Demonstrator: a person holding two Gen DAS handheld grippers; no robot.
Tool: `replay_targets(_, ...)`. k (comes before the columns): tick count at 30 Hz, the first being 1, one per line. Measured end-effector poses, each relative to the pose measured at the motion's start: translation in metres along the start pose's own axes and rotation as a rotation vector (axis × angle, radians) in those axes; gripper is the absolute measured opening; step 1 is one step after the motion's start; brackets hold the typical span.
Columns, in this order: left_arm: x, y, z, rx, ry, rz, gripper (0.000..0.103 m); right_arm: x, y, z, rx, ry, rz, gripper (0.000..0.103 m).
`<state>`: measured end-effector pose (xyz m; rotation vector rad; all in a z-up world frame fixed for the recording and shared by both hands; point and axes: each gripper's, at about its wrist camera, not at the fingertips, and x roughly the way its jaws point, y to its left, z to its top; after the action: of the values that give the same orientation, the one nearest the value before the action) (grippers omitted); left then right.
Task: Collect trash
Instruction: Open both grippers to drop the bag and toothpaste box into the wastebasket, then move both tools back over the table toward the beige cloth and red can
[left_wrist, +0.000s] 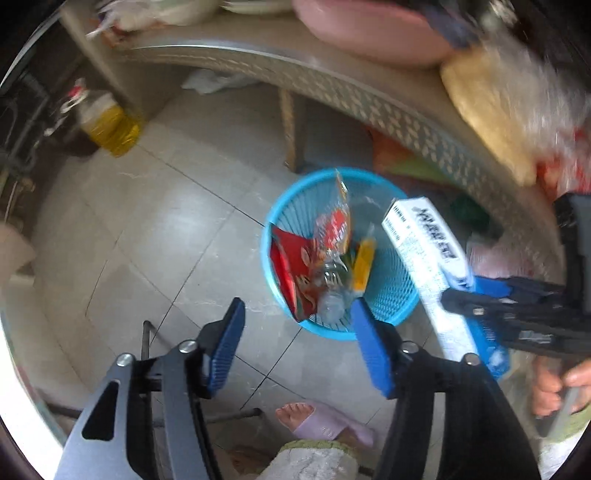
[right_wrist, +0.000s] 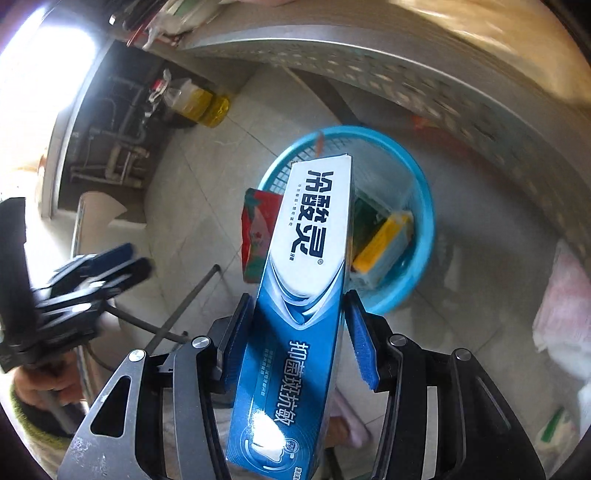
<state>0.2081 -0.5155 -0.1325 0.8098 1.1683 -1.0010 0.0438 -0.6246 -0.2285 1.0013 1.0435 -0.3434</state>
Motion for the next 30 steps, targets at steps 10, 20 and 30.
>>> replay_targets(10,-0.114,0.053,-0.039,-0.228,-0.243,-0.109,0.072,0.050,0.025,0.036,-0.181,-0.040,-0.292,0.066)
replay_targets(20,-0.213,0.094,-0.159,-0.401,-0.479,-0.118,0.082,0.011,0.006,-0.012,-0.167,-0.081,-0.291,0.066)
replay_targets(30,-0.270,0.115,-0.307,-0.588,-0.692,-0.031,0.089,-0.044,0.044,-0.061,-0.242,-0.125,-0.221,0.066)
